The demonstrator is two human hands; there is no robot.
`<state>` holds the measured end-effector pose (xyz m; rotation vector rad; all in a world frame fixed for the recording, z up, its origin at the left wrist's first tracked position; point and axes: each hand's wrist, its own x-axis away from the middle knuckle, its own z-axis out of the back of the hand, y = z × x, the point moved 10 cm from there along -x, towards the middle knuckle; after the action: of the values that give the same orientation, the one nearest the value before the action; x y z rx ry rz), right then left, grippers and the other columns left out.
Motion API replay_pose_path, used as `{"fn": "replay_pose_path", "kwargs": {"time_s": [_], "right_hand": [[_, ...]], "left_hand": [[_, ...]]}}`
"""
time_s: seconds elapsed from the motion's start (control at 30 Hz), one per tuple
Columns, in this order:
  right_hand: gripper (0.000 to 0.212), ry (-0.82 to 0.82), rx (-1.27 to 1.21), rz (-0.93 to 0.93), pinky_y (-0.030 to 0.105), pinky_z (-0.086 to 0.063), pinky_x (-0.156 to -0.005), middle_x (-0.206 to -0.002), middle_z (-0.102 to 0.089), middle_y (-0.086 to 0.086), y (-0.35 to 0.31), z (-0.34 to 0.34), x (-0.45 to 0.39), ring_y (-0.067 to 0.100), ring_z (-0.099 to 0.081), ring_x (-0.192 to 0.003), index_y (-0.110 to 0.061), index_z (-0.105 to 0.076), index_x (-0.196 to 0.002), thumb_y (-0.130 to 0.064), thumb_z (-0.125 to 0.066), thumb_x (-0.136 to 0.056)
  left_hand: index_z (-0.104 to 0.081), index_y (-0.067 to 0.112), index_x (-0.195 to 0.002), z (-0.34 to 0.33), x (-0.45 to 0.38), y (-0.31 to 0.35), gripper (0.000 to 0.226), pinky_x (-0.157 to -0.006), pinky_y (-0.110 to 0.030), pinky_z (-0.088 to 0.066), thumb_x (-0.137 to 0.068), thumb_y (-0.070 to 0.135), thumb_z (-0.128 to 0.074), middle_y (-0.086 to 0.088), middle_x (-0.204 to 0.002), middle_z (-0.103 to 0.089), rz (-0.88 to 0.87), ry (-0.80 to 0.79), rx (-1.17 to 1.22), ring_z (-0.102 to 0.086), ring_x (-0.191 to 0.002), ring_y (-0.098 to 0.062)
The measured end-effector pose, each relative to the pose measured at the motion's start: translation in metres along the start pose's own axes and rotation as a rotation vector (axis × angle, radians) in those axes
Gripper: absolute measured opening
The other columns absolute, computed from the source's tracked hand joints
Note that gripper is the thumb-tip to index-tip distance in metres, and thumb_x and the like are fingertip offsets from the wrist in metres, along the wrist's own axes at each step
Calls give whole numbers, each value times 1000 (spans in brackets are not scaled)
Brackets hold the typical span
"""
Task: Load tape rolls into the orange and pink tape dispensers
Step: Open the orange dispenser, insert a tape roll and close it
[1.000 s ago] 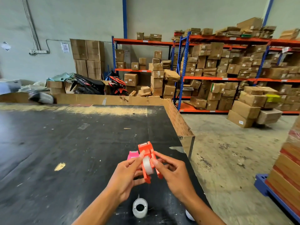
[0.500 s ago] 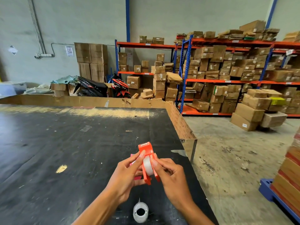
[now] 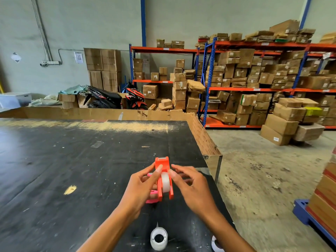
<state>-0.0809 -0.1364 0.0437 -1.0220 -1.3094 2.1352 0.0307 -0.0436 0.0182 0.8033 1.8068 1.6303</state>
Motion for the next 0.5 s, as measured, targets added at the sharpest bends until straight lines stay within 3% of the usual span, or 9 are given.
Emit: {"fn": "replay_pose_path", "kwargs": {"time_s": [0.17, 0.3, 0.4, 0.5], "right_hand": [[31, -166, 127, 10, 17, -46, -72, -91, -56, -5, -7, -5, -10, 7, -54, -80, -29, -70, -109, -35, -73, -79], [39, -304, 212, -13, 22, -44, -71, -86, -50, -6, -1, -10, -11, 6, -47, -75, -32, -68, -111, -30, -79, -73], [36, -282, 193, 10, 19, -43, -70, -86, -52, -7, -7, -4, -11, 4, -47, -73, -27, -72, -104, -25, -82, -69], [24, -260, 178, 55, 16, -42, -68, -90, -58, -1, -17, 3, -11, 3, -49, -73, -24, -74, -92, -20, -82, -69]], "left_hand": [[-67, 32, -115, -6, 3, 5, 46, -74, -46, -50, -72, 46, -65, -26, -93, -71, -44, -31, -9, -58, -74, -29], [-66, 28, -119, -10, 0, -2, 48, -75, -48, -47, -73, 44, -64, -23, -92, -74, -25, -53, -7, -66, -72, -30], [-64, 27, -121, -11, -3, -3, 50, -75, -48, -43, -74, 44, -64, -25, -90, -73, -13, -57, -14, -62, -74, -33], [-64, 25, -120, -15, -3, -2, 39, -72, -45, -46, -83, 37, -61, -13, -79, -78, -19, -73, -29, -72, -68, -26]]}}
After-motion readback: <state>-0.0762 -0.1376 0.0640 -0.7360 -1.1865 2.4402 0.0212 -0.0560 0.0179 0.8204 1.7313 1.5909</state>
